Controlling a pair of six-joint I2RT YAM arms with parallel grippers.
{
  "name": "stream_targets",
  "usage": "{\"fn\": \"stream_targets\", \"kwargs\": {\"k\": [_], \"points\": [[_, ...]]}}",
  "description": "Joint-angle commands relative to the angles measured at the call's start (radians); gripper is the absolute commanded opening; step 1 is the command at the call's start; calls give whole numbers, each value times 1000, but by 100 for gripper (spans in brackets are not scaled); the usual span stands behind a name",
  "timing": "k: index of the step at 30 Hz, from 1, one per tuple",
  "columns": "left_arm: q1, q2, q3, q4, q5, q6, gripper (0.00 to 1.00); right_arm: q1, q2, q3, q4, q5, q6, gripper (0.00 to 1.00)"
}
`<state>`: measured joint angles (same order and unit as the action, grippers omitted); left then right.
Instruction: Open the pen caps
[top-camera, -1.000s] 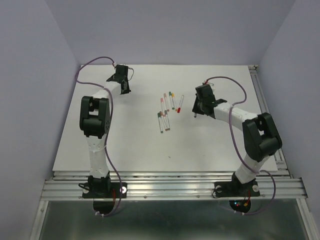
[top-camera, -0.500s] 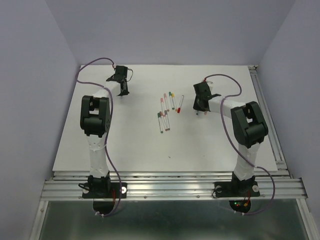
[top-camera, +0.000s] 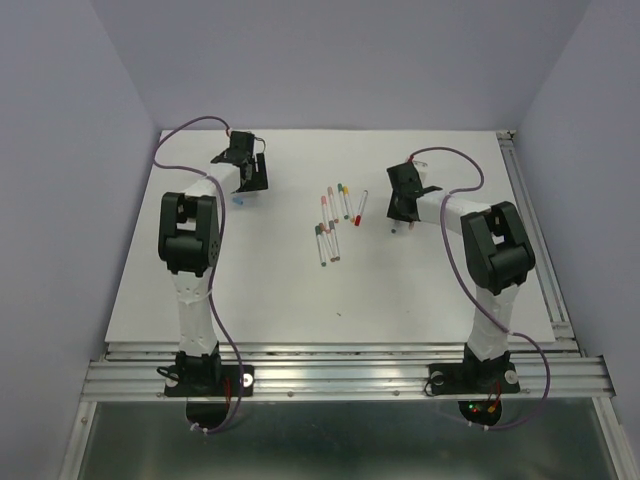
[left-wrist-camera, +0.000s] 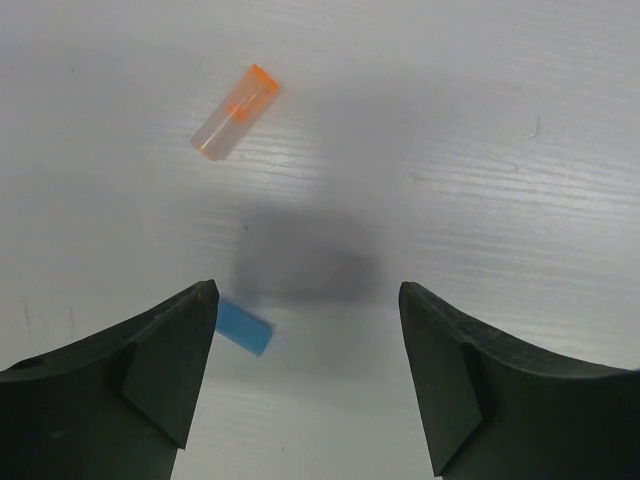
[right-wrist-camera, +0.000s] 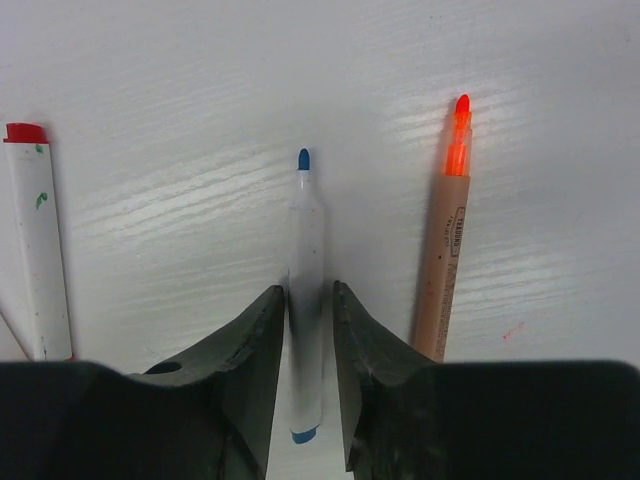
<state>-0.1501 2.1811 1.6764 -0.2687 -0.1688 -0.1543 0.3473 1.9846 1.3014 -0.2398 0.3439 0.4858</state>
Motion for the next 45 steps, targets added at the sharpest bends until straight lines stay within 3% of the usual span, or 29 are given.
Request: {"fn": "stream_targets", "kwargs": {"k": [1,5,6,8,12,13,15,21,25,30,35,41,45], "points": [[1,-144,-32,43,48,-2,85,-7,-39,48,-33,20,-9,34],[1,-234,-73,59,72,-13,87,-5,-76,53,-35,0,-19,36],[0,-253,-81,65,78,-14,88,-5,-89,61,-41,-11,-27,41],[0,-305,-102,71,92,-21,89,-5,-102,73,-52,-22,-29,43],[-3,-423,-182,126,142,-59,91,-5,-153,81,-44,-77,-33,75],[-3,-450,-208,141,155,-70,93,-5,-171,79,-36,-77,-24,100],[-3,-535,-291,195,207,-102,99,-5,-190,73,-15,-104,-9,100],[-2,-737,-495,304,270,-197,99,2,-204,87,43,-210,16,100],[-3,-826,-576,330,288,-228,99,68,-141,180,-2,-103,13,100],[-3,-859,-626,339,291,-252,99,114,14,378,-145,101,37,100],[-3,-868,-650,339,282,-237,99,131,163,542,-222,138,60,100],[-3,-871,-664,327,281,-208,99,139,241,588,-236,136,69,100],[-3,-874,-673,327,273,-202,99,139,283,589,-257,116,88,90]]}}
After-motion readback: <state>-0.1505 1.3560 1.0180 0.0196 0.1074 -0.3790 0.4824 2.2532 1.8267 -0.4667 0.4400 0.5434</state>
